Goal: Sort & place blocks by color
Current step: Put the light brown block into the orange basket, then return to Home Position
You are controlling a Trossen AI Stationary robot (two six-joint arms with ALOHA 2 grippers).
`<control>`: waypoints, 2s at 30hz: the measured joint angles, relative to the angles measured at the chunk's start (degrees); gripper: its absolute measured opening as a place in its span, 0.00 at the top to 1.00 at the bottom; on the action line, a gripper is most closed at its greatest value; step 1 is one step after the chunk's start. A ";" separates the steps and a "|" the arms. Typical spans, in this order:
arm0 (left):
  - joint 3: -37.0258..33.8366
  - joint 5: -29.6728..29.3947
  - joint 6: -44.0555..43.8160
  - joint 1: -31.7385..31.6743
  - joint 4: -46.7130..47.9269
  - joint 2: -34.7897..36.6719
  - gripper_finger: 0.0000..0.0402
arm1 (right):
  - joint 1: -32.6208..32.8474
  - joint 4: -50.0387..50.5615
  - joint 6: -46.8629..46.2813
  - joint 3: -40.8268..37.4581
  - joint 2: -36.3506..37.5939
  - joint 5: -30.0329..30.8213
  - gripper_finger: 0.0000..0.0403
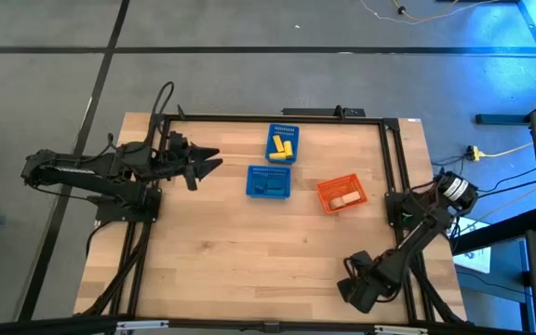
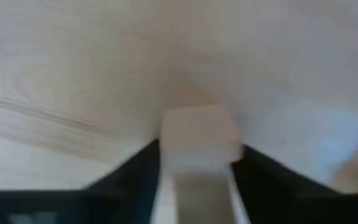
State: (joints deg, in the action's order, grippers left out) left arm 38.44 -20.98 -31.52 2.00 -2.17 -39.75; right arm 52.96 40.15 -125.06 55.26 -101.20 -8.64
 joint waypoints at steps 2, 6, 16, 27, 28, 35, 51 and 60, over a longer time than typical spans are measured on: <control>0.00 -0.56 -0.82 -0.02 0.00 0.01 0.41 | -2.03 1.23 3.32 -0.04 0.35 1.20 0.68; 0.00 -0.56 -1.40 0.00 0.02 0.00 0.41 | -9.22 3.25 13.90 -0.47 3.31 11.06 0.70; 0.00 1.41 -1.12 0.00 -0.02 0.02 0.41 | -31.79 21.37 39.77 2.39 26.05 34.32 0.70; 0.00 4.29 0.58 0.00 -0.39 0.02 0.41 | -47.60 17.72 50.81 -7.61 29.14 30.48 0.70; 0.00 4.17 0.59 0.00 -0.42 0.02 0.41 | -48.75 16.68 50.64 -8.50 29.01 31.26 0.70; 0.00 4.10 0.63 0.00 -0.41 0.02 0.41 | -53.57 11.78 51.49 -11.79 28.91 27.29 0.50; -0.02 3.76 8.66 0.00 2.52 4.60 0.42 | -53.27 -0.26 75.20 5.74 39.14 28.23 0.08; -6.95 1.31 12.01 1.53 5.53 11.75 0.88 | -50.37 -13.48 92.34 15.51 40.04 25.01 0.08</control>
State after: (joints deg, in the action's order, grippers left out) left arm 31.49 -19.67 -19.51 3.53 3.36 -28.00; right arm 2.59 26.67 -32.72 70.76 -61.16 16.37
